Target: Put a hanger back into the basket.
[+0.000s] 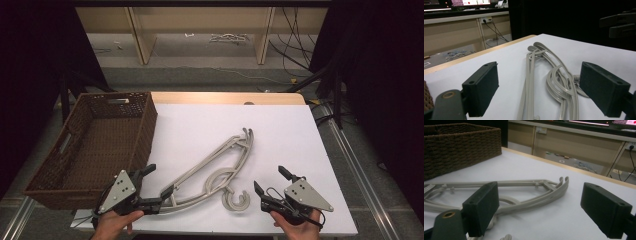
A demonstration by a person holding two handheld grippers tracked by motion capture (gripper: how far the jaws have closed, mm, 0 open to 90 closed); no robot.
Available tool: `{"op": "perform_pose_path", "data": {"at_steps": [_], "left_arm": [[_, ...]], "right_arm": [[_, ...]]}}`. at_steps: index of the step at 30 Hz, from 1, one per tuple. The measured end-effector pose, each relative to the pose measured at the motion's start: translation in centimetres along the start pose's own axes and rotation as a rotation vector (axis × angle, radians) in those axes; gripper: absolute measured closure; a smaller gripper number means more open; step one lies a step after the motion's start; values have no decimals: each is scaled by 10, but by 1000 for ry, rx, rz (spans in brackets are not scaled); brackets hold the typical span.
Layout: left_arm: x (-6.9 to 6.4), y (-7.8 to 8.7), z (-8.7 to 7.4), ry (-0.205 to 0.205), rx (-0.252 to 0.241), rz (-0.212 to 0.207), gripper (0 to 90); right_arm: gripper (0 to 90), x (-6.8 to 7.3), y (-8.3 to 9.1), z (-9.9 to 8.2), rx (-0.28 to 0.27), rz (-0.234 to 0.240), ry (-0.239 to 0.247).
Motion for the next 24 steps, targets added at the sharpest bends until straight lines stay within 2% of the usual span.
{"op": "perform_pose_path", "data": {"at_steps": [3,8,9,13,20,24], "left_arm": [[0,0,0,-23,4,6,157],[-4,0,0,-22,12,-7,158],[-5,-1,1,-33,13,-11,159],[-10,-4,2,-29,17,-38,160],[-11,-9,4,-31,30,-41,165],[-15,-17,4,-55,64,-55,177]], "right_arm": [[163,0,1,0,4,-7,7],[165,0,1,0,3,-5,6],[166,0,1,0,8,-5,7],[167,0,1,0,1,-5,8],[167,-3,3,0,2,-11,6],[169,-5,2,-2,2,-13,6]]}}
Point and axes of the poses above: each handheld gripper's, and its own axes: y roughly backward along the jaws, z roughly out of its top, x roughly to its left, the point moved 7 cm from there along -y, roughly forward along the jaws, and after that the axes turned 6 degrees about x, right-handed, at the moved point
